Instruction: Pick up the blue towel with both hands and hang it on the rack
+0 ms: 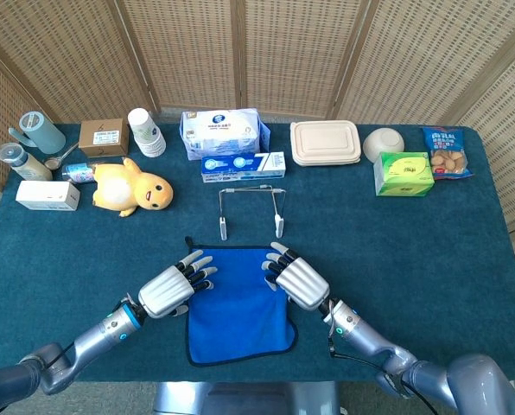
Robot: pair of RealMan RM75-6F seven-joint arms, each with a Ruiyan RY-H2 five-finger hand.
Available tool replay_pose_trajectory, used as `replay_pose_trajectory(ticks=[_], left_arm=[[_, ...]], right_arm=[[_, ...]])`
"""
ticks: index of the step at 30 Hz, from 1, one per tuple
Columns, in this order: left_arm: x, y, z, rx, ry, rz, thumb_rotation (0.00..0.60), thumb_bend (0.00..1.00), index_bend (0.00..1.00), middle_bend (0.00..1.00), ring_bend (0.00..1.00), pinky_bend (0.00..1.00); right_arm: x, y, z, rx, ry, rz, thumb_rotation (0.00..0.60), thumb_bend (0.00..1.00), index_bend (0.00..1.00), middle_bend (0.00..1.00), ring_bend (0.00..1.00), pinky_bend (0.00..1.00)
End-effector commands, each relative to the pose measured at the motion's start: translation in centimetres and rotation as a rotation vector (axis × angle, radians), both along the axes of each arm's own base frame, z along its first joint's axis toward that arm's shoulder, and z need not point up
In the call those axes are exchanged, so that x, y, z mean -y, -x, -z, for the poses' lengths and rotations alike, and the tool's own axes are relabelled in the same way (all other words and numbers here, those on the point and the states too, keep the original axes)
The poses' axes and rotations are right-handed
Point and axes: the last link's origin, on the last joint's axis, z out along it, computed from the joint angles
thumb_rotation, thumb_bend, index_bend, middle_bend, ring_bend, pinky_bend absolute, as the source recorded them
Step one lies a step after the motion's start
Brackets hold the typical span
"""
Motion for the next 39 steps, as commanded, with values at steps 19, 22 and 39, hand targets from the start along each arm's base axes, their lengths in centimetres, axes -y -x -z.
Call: replay_pose_trajectory(ticks=[19,22,39], left_arm=[[-0.2,-0.7,1.3,0.021,0.002,-0.017,0.600,0.34,0.36,0.23,0.09,0.03],[-0.2,-0.9,1.6,0.030,0.004,-0.026,0.600,0.36,0.37,0.24,0.11,0.04],[-0.1,-1.9,3.6,0.099,-0.003,-0.078,0.600,0.52,0.40,0.31,0.18,0.10]], right_arm=[[-0.1,0.2,-0.1,0.007,0.000,0.006,0.600,0.41,0.68,0.36,0.24,0.15],[-0.1,0.2,-0.1,0.008,0.000,0.011,0.600,0.41,0.68,0.36,0.24,0.15],[-0.1,0.4,-0.4,0.014,0.009,0.019,0.600,0.41,0.68,0.36,0.24,0.15]])
